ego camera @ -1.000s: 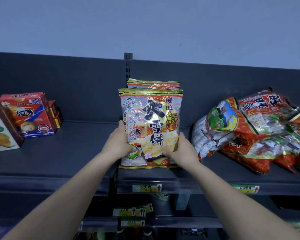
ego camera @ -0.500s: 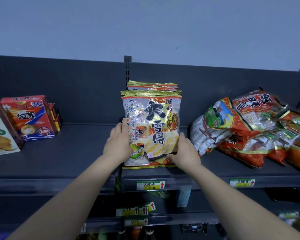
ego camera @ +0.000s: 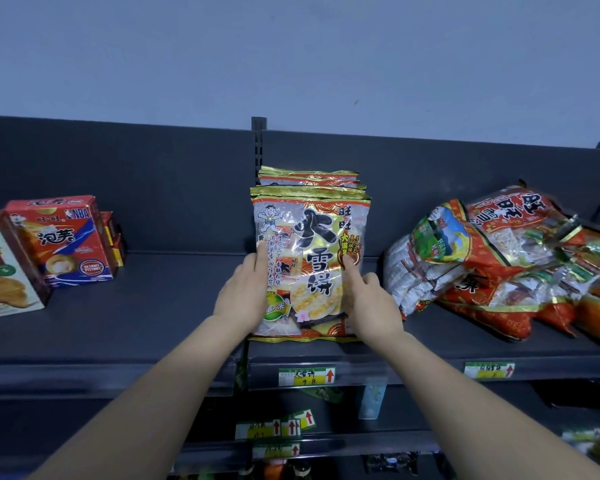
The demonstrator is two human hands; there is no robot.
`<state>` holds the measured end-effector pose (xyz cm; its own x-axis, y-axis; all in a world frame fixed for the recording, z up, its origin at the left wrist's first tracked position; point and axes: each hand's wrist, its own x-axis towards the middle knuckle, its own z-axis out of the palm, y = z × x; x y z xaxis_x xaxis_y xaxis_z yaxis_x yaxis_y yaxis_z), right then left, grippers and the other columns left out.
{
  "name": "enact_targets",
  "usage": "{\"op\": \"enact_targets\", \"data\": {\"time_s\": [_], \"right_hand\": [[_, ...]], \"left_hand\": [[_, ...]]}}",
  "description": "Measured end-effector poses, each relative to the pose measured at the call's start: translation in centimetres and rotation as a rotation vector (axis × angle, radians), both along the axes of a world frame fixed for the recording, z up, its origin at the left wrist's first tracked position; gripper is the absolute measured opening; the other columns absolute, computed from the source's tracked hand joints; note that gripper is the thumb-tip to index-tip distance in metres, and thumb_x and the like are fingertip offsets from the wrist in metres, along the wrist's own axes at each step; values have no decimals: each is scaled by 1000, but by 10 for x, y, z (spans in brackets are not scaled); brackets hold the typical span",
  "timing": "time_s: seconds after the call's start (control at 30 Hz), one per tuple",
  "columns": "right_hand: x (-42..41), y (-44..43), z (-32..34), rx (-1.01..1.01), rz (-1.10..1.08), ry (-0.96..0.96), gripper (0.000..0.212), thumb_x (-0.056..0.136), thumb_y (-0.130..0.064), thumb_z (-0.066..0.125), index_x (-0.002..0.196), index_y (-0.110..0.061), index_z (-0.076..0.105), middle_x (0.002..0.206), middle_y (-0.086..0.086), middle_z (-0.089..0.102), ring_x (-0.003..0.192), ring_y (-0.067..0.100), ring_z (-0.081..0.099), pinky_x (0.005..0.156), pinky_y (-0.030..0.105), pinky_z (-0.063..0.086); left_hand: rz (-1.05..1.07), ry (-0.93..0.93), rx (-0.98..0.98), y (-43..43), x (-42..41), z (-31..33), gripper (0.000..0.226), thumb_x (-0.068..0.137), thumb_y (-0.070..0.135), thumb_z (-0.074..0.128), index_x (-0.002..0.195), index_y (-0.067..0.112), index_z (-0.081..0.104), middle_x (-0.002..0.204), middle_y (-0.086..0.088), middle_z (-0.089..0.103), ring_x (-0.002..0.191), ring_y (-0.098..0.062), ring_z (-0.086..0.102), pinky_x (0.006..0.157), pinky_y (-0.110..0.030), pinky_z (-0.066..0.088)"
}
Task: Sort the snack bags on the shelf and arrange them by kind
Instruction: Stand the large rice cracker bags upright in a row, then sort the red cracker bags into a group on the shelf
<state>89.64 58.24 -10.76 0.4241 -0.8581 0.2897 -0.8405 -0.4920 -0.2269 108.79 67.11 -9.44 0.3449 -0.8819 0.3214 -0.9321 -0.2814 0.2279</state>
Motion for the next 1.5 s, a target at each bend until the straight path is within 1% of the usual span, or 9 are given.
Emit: {"op": "enact_targets", "data": {"time_s": [0.13,0.3,0.4,0.73,0.93,1.07,1.2,1.3,1.5], "right_hand": [[-3,0,1,-16,-1,13,89,89,-6,53,154,-30,-2,118,10,43,74,27,47,53,34,38],[-8,0,5,-46,-19,26,90,88,-16,62,154,-22,1,125,10,43,99,30,57,59,34,42],[-13,0,8,-53,-19,24,86,85,-19,67,151,-21,12,123,9,45,104,29,55,63,35,44],[-23,9,12,-43,0,50,65,83,-21,66,138,-20,32,116,7,45,106,28,49,65,33,39],[-30,15,22,-53,-8,165,61,84,-29,68,134,-16,36,124,8,45,115,28,46,75,32,36],[-39,15,30,-85,-28,227,56,84,-30,66,132,-16,40,128,8,44,120,28,42,89,36,39],[-53,8,41,-159,-24,272,50,85,-27,64,131,-16,47,129,8,45,122,28,40,95,36,37],[-71,0,53,-265,-21,312,42,86,-24,60,126,-16,50,128,9,46,121,28,41,94,36,36],[-125,-28,82,-398,-8,337,40,84,-25,57,123,-18,52,126,8,47,123,29,39,97,37,32]], "left_hand": [[6,-65,8,3,0,4,100,84,11,67,153,14,-4,141,-7,30,119,-26,43,82,-35,46],[44,-203,13,10,-3,12,91,85,26,68,152,12,7,154,-12,8,140,-29,20,104,-37,36],[40,-275,-2,11,-5,14,86,86,30,66,152,12,14,156,-13,7,144,-29,12,109,-38,30],[-18,-385,-2,11,-15,19,80,84,29,64,149,14,21,155,-8,19,143,-26,15,109,-37,30],[-71,-437,0,5,-20,22,74,85,26,61,148,15,23,149,-3,29,141,-24,18,108,-35,30],[-138,-445,-3,-4,-30,28,70,83,24,61,144,14,29,145,-3,34,138,-24,24,110,-34,28],[-176,-439,-14,-19,-49,38,64,80,21,60,139,13,36,138,-5,41,133,-25,30,107,-36,33],[-215,-483,-31,-33,-72,48,57,76,21,63,130,14,44,131,-4,46,127,-24,35,102,-36,37],[-240,-502,-68,-70,-130,61,52,80,22,59,128,14,42,131,-5,47,124,-25,38,99,-35,37]]}}
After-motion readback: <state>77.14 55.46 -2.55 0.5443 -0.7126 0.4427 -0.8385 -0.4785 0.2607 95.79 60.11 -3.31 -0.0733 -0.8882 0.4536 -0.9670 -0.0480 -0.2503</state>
